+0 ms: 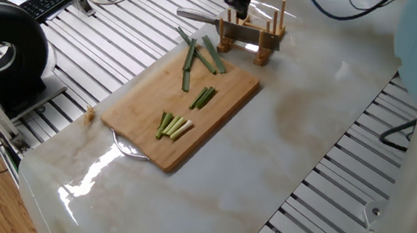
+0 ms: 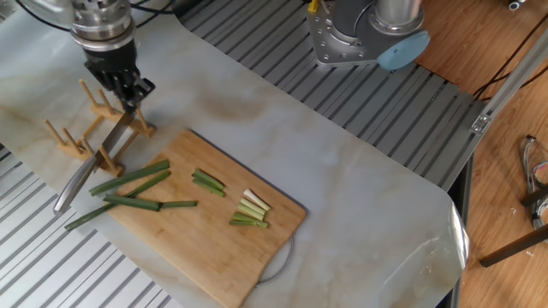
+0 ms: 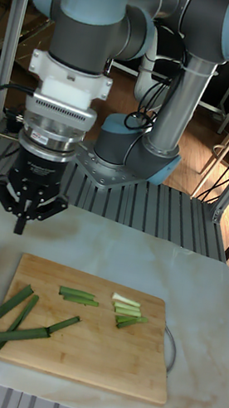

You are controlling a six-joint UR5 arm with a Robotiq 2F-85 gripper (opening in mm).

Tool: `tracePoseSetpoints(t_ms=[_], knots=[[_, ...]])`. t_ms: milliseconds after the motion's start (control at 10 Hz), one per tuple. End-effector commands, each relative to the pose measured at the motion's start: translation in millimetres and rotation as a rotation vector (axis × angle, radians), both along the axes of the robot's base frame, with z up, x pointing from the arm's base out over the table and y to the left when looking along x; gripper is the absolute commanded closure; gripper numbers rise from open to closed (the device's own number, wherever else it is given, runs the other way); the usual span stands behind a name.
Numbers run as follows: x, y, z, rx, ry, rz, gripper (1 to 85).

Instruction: Chop the green garlic

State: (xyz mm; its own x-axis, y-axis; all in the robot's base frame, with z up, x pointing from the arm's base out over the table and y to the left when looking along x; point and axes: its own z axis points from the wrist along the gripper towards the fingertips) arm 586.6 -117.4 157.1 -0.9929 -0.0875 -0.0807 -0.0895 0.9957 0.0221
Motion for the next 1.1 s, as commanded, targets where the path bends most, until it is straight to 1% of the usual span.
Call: tracePoseSetpoints(t_ms=[0, 100, 200, 400, 500, 600, 700, 800, 1000], knots=[[2.4, 36.0, 13.6, 0.020, 0.025, -0.060, 84.3], [7.7, 49.8, 16.4, 0.008, 0.017, -0.082, 84.3], [13.2, 53.1, 17.3, -0.019, 0.016, -0.084, 84.3], [21.1, 63.5, 15.3, -0.013, 0.021, -0.086, 84.3], [26.7, 66.7, 13.0, 0.000, 0.018, -0.094, 84.3], [29.9, 63.0, 13.3, -0.022, 0.017, -0.093, 84.3], [29.3, 61.0, 14.5, -0.036, 0.023, -0.094, 84.3], [29.5, 59.3, 15.1, -0.039, 0.023, -0.093, 84.3], [32.7, 62.1, 15.9, -0.021, 0.013, -0.094, 84.3]])
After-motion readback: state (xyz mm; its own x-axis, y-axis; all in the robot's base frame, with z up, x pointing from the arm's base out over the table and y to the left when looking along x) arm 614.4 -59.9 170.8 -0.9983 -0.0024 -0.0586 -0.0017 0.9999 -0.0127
